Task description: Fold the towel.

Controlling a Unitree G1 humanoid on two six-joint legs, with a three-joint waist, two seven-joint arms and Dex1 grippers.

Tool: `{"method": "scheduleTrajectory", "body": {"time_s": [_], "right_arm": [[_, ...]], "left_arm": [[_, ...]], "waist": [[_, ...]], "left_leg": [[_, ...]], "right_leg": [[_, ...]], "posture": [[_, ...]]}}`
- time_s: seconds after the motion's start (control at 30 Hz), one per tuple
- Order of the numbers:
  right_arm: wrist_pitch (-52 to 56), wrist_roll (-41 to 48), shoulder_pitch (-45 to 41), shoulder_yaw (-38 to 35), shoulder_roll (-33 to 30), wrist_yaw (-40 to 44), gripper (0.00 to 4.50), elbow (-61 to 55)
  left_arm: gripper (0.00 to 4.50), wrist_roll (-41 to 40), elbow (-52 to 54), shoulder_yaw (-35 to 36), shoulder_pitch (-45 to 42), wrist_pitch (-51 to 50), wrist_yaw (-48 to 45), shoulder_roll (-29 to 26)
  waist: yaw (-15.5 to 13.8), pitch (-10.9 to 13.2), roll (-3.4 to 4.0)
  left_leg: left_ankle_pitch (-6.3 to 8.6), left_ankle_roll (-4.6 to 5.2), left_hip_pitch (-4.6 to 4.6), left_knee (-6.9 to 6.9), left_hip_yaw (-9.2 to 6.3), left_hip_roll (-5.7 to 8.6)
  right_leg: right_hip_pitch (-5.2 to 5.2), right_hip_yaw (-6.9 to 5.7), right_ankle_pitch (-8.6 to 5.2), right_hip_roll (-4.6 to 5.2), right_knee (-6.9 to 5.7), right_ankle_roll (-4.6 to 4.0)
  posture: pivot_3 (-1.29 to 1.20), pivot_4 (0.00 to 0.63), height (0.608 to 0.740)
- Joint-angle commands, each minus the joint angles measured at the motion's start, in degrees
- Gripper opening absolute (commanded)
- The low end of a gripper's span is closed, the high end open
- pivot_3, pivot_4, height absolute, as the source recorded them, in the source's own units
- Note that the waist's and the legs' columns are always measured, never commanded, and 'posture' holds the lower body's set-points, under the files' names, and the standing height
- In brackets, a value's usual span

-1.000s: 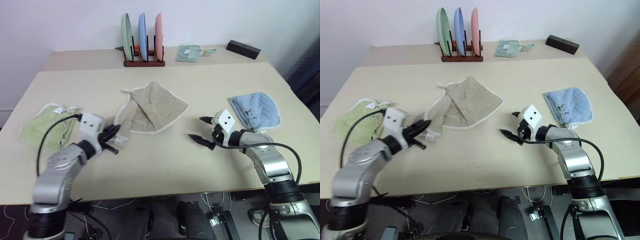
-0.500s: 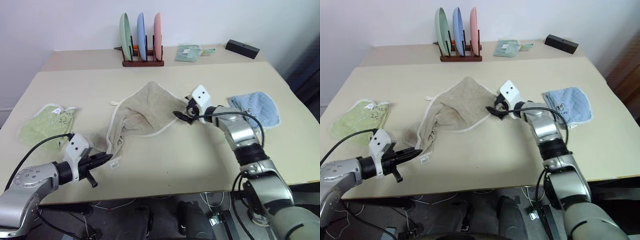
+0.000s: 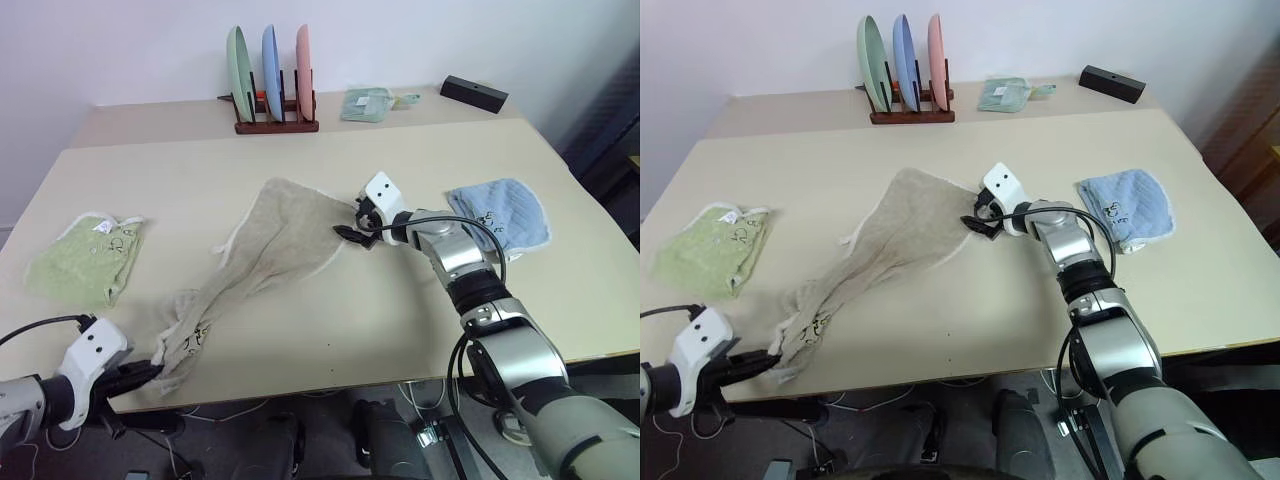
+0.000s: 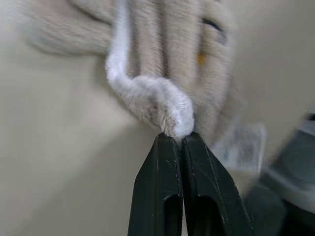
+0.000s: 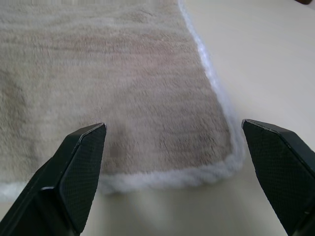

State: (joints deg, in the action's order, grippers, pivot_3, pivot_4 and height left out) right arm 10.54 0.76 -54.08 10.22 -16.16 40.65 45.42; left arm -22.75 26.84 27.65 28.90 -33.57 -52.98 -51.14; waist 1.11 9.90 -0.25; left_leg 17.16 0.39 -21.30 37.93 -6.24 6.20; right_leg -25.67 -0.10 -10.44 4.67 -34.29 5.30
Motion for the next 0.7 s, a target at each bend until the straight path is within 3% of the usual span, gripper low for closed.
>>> {"method": "scheduleTrajectory", "body": {"time_s": [0.03, 0.07, 0.17, 0.4, 0.43, 0.53, 0.7], "right_arm": [[-1.27, -1.17, -4.84, -0.85, 1.94, -1.82, 4.5, 6.79], [-0.77, -1.7, -5.99, -0.64, 2.45, -2.26, 4.5, 9.43], [2.71, -2.66, -8.69, -0.62, 3.41, -2.42, 3.73, 15.92], [3.67, -4.34, -7.01, -0.2, 0.55, 0.65, 0.34, 14.31], [3.92, -4.38, -6.36, -0.25, -0.03, 1.14, 0.08, 13.46], [6.46, -3.85, -0.42, -0.01, -4.76, 5.89, 0.08, 3.27], [15.48, 2.21, 21.92, 0.15, -20.78, 20.94, 0.08, -35.76]], "left_arm": [[0.01, 0.84, 0.03, -1.72, -1.79, 0.76, 0.94, 0.33], [0.01, 1.19, -0.18, -2.42, -2.57, 1.1, 1.27, 0.45], [0.0, 1.24, -0.57, -3.83, -5.73, 1.26, 3.02, 1.46], [0.0, -2.34, 0.61, -2.09, -9.59, 0.34, 4.93, 5.12], [0.0, -2.42, 0.73, -2.19, -9.76, 0.49, 5.03, 5.3], [0.0, -2.07, 0.35, -3.35, -11.78, 1.12, 6.56, 6.08], [0.0, -1.4, -1.86, -6.12, -16.95, 2.87, 7.88, 7.56]], "waist": [[0.06, 0.0, 0.0], [0.06, 0.01, 0.02], [-0.13, 0.01, 0.03], [-0.26, -0.04, 0.03], [-0.34, -0.04, 0.03], [-0.81, -0.04, 0.04], [-2.41, -0.07, 0.1]], "left_leg": [[-0.14, -0.26, -0.02, 0.0, 0.0, 0.0], [-0.14, -0.28, -0.02, 0.0, 0.0, 0.0], [-0.13, -0.29, -0.08, 0.0, 0.01, 0.02], [-0.13, -0.29, -0.06, 0.01, 0.0, 0.02], [-0.13, -0.29, -0.06, 0.02, -0.01, 0.02], [-0.13, -0.29, -0.07, 0.02, -0.01, 0.03], [-0.08, -0.21, -0.07, 0.1, -0.28, 0.12]], "right_leg": [[-0.02, 0.0, 0.0, 0.0, 0.0, 0.0], [-0.03, 0.01, 0.0, 0.0, 0.01, 0.0], [-0.1, 0.02, 0.0, 0.01, 0.03, 0.0], [-0.07, 0.01, 0.0, 0.01, 0.0, 0.0], [-0.06, 0.01, 0.01, 0.01, 0.0, 0.0], [-0.04, 0.01, 0.01, 0.02, 0.02, 0.0], [0.2, -0.06, -0.01, 0.04, 0.17, 0.04]], "posture": [[0.0, 0.15, 0.74], [0.0, 0.15, 0.74], [0.0, 0.15, 0.74], [0.0, 0.15, 0.74], [0.0, 0.15, 0.74], [0.0, 0.15, 0.74], [0.0, 0.15, 0.74]]}}
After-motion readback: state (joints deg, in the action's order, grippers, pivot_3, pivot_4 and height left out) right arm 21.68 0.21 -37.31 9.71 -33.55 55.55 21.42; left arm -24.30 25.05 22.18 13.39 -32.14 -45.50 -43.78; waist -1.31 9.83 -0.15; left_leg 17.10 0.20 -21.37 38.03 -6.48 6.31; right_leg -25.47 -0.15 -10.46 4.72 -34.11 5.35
